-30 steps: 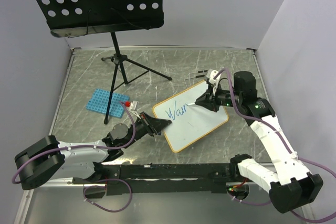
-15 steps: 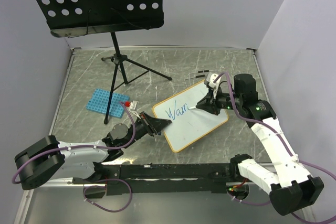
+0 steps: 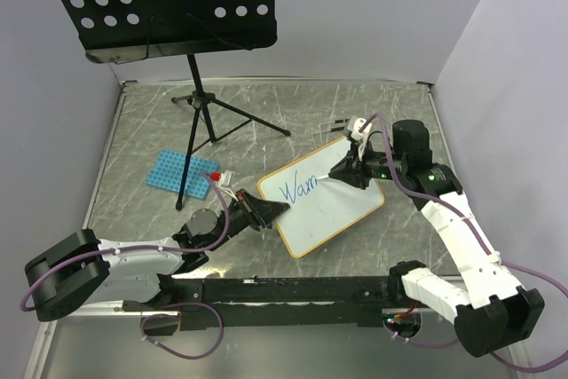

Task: Write a sentence on the whiteboard

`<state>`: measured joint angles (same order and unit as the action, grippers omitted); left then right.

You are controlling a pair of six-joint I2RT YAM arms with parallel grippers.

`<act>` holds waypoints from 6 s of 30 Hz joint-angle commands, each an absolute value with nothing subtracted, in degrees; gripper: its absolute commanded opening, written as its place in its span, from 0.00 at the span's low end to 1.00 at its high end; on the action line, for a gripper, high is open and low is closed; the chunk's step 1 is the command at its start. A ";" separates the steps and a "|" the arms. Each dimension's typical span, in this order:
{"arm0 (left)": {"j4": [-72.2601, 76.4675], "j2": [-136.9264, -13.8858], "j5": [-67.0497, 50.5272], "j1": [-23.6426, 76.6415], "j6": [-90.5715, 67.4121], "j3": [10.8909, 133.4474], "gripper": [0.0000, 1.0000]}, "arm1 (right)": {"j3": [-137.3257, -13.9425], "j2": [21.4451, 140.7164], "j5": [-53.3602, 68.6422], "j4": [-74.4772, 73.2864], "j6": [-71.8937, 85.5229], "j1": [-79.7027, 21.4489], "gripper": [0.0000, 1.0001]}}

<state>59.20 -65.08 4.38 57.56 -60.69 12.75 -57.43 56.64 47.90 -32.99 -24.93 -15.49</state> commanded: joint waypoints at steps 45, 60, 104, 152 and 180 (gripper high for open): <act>71.54 -63.11 3.69 57.66 -62.05 13.36 0.01 | -58.01 53.61 48.52 -34.19 -26.55 -13.01 0.00; 71.02 -62.22 3.87 57.66 -61.61 13.18 0.01 | -59.33 56.25 45.71 -29.09 -22.94 -12.48 0.00; 71.81 -63.20 3.69 57.48 -62.14 13.10 0.01 | -58.71 56.96 47.72 -28.21 -21.70 -10.55 0.00; 71.81 -62.75 3.69 57.31 -61.96 13.01 0.01 | -57.83 54.14 44.56 -26.45 -20.39 -6.42 0.00; 72.69 -63.11 3.69 57.30 -62.23 12.57 0.01 | -58.45 56.95 50.45 -31.29 -23.20 -6.42 0.00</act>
<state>60.86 -64.71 4.36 57.43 -60.75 11.46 -56.55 56.66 48.75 -29.21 -21.34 -6.83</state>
